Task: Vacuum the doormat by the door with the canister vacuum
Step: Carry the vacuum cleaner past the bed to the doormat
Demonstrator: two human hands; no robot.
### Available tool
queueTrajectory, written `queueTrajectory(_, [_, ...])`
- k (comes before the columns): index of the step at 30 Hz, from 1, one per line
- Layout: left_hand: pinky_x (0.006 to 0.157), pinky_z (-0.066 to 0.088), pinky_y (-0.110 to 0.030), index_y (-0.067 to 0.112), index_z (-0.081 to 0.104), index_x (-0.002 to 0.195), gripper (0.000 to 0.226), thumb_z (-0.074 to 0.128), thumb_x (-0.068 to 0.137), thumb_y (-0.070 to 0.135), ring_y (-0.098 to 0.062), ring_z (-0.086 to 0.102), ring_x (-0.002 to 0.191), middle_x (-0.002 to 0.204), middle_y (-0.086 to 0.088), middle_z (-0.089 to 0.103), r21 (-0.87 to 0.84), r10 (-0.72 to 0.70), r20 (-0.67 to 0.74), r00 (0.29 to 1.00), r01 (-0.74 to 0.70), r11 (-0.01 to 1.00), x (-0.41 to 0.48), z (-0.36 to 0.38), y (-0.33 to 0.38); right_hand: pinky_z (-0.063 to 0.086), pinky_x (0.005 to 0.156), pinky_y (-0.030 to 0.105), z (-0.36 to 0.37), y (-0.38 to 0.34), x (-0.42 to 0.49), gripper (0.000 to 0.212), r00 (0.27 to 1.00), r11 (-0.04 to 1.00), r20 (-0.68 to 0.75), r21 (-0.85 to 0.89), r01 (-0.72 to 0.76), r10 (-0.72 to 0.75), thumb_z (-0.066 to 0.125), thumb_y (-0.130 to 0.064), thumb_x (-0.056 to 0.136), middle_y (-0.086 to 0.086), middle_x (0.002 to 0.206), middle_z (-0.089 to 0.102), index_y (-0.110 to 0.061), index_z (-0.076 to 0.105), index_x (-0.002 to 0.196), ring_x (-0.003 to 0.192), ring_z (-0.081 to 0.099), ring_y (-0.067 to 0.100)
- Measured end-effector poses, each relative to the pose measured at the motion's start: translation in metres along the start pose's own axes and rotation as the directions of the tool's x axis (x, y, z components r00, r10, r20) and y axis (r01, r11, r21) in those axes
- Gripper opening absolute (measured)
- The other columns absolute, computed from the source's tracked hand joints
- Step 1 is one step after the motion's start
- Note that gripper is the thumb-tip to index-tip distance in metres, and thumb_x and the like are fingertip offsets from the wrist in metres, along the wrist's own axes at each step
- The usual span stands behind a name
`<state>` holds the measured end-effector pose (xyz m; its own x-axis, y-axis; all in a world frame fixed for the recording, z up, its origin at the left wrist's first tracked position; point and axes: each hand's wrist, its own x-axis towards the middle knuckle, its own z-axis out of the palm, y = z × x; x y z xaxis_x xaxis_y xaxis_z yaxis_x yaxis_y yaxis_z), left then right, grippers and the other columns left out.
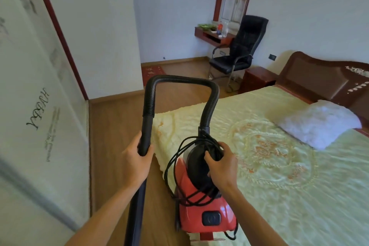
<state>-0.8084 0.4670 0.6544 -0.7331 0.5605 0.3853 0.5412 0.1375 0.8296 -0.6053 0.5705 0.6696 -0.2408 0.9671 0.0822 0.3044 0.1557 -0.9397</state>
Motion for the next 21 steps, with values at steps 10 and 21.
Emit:
queueTrajectory(10, [0.083, 0.061, -0.042, 0.020, 0.049, 0.143, 0.061, 0.072, 0.087, 0.030, -0.017, 0.069, 0.097, 0.113, -0.003, 0.069, 0.047, -0.160, -0.148, 0.976, 0.168, 0.985, 0.086, 0.035, -0.045, 0.055, 0.045, 0.035, 0.077, -0.007, 0.116, 0.035, 0.976, 0.991, 0.173, 0.005, 0.136, -0.135, 0.068, -0.014, 0.088, -0.002, 0.078, 0.069, -0.046, 0.052, 0.090, 0.051, 0.064, 0.022])
queueTrajectory(21, [0.079, 0.061, -0.037, 0.015, 0.054, 0.139, 0.057, 0.074, 0.086, 0.018, -0.014, 0.070, 0.088, 0.103, 0.000, 0.071, 0.017, -0.185, -0.305, 0.934, 0.200, 0.980, 0.158, 0.030, -0.075, 0.050, 0.046, 0.018, 0.145, -0.034, 0.209, 0.021, 0.928, 0.975, 0.301, 0.045, 0.216, -0.219, 0.068, -0.014, 0.090, -0.005, 0.081, 0.069, -0.027, 0.061, 0.105, 0.053, 0.063, 0.014])
